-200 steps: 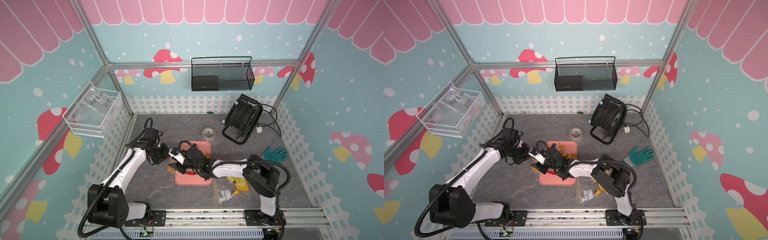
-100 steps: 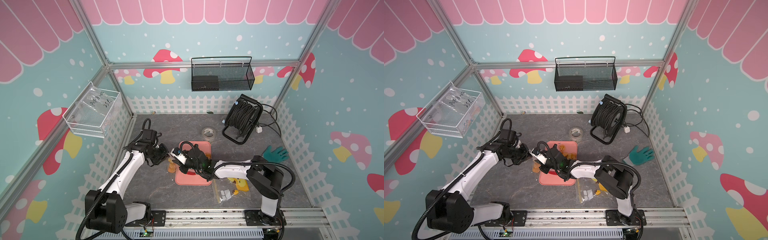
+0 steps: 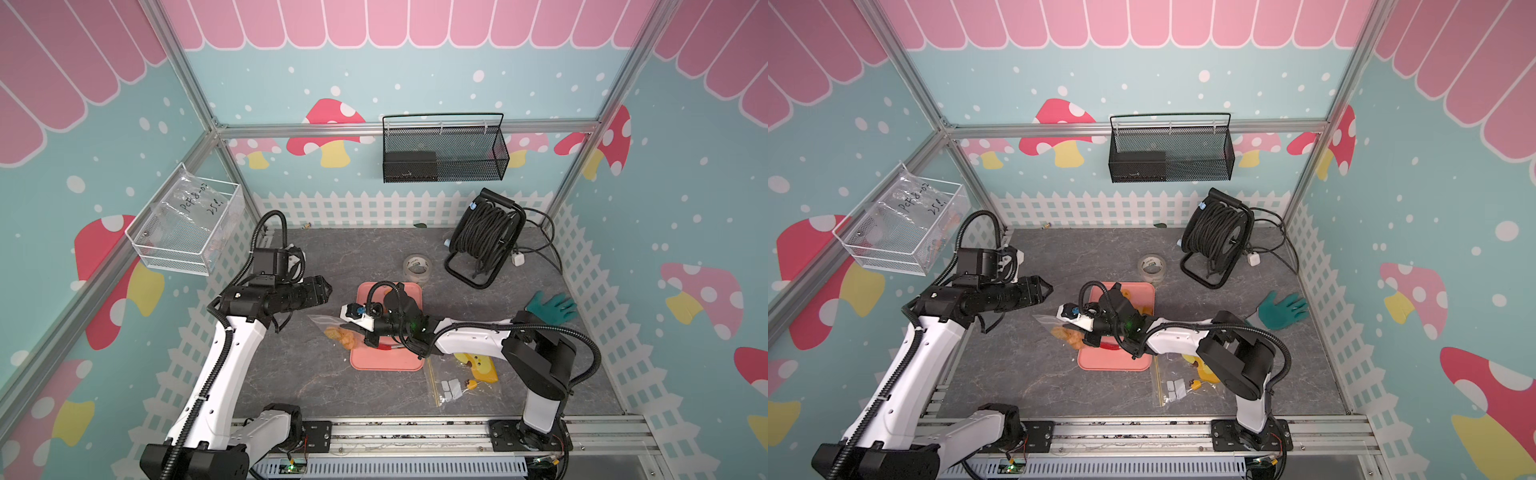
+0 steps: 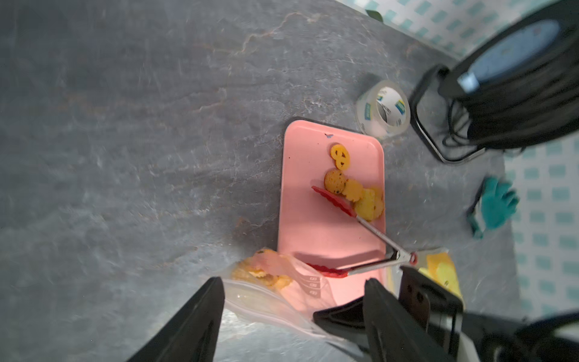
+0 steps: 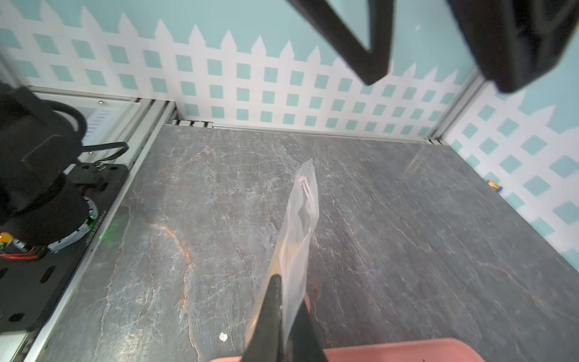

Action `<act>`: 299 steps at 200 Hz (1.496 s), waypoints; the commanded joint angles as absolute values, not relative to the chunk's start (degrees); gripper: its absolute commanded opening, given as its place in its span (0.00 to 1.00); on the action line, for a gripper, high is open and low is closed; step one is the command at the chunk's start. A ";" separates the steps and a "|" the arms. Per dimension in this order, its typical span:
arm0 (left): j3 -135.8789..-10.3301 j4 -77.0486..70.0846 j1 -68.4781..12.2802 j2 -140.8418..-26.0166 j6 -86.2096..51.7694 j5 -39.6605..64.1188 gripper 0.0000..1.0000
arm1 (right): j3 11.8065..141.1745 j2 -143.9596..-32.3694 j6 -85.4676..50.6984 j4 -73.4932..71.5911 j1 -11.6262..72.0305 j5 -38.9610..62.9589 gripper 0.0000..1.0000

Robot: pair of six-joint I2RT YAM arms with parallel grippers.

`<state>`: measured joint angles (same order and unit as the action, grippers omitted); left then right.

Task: Put the cookies into a resealable bag to prevent moisture
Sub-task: Close the ziploc bag at the center of the board.

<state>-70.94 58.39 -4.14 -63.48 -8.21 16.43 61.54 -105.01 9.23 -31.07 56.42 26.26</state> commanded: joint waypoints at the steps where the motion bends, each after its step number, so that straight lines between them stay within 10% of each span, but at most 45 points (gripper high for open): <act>1: -73.18 66.16 -3.91 -64.31 15.63 24.53 0.69 | 59.65 -104.60 12.05 -37.33 55.43 36.68 0.00; 93: -60.57 70.74 -6.05 -61.22 60.28 34.65 0.67 | 58.28 -106.30 14.10 -37.23 53.20 43.12 0.00; 243: -52.88 56.95 -9.18 -64.70 58.16 38.80 0.29 | 60.12 -108.37 6.49 -35.56 49.51 51.06 0.00; 299: -51.93 58.35 -9.34 -66.55 57.74 39.46 0.30 | 60.03 -108.37 5.76 -35.86 48.83 51.68 0.00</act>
<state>-52.60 56.86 -8.82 -65.34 57.01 37.82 58.02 -107.81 6.39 -34.72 48.93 50.15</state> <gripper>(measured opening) 0.274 0.046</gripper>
